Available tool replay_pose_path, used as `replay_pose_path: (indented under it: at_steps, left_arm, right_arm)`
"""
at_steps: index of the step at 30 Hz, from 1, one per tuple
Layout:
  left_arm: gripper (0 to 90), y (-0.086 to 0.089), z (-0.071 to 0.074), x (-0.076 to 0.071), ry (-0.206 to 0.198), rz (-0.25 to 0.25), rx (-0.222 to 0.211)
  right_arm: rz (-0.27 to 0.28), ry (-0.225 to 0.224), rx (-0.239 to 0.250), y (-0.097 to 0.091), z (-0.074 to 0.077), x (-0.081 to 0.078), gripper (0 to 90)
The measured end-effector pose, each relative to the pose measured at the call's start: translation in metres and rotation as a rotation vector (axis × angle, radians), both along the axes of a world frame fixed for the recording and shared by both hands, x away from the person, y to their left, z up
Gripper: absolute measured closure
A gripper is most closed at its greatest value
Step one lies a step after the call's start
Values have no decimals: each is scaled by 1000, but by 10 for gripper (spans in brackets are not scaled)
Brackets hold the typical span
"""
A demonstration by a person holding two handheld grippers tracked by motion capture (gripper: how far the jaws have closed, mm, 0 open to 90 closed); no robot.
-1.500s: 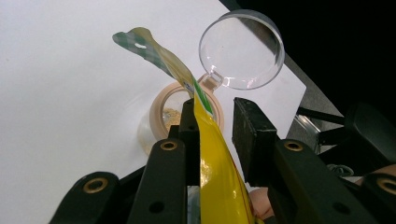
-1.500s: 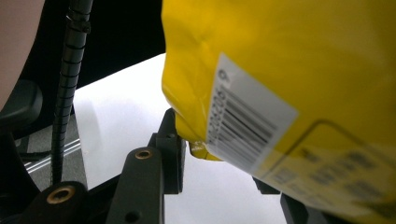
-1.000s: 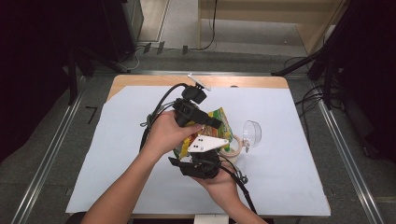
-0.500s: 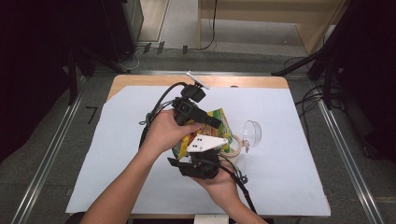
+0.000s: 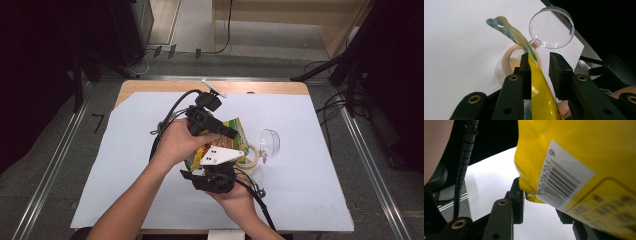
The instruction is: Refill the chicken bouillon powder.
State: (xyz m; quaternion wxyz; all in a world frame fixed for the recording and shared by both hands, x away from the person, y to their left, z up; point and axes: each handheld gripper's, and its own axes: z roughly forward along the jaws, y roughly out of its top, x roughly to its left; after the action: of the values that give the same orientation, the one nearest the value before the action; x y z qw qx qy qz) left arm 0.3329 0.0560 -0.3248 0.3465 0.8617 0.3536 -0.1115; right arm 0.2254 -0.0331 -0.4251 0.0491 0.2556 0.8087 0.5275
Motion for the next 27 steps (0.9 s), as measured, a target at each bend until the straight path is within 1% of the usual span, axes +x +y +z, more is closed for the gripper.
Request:
replay_pose_path:
  at_steps: [4, 5, 9, 11, 17, 20, 27]
  left_arm:
    - [741, -2, 3, -3, -38, 2, 0]
    - [742, -2, 4, -3, -41, 2, 2]
    - [746, -3, 2, -2, -32, 0, 9]
    - [746, -2, 1, -2, -27, 1, 3]
    - [746, -2, 1, -2, -26, 3, 3]
    - [744, -1, 0, -1, -15, 5, -3]
    - [742, -1, 0, -1, -14, 6, -4]
  right_arm:
    - [-8, -1, 5, -1, 1, 0, 652]
    - [-9, -4, 6, -1, 2, 0, 653]
    - [-10, 8, 16, -1, 0, 0, 655]
    - [-11, 3, 10, -1, 0, -1, 658]
    - [-9, -1, 6, -1, -1, -1, 659]
    - [-6, -7, 0, -1, 0, 0, 665]
    - [-5, -8, -3, -1, -1, 0, 665]
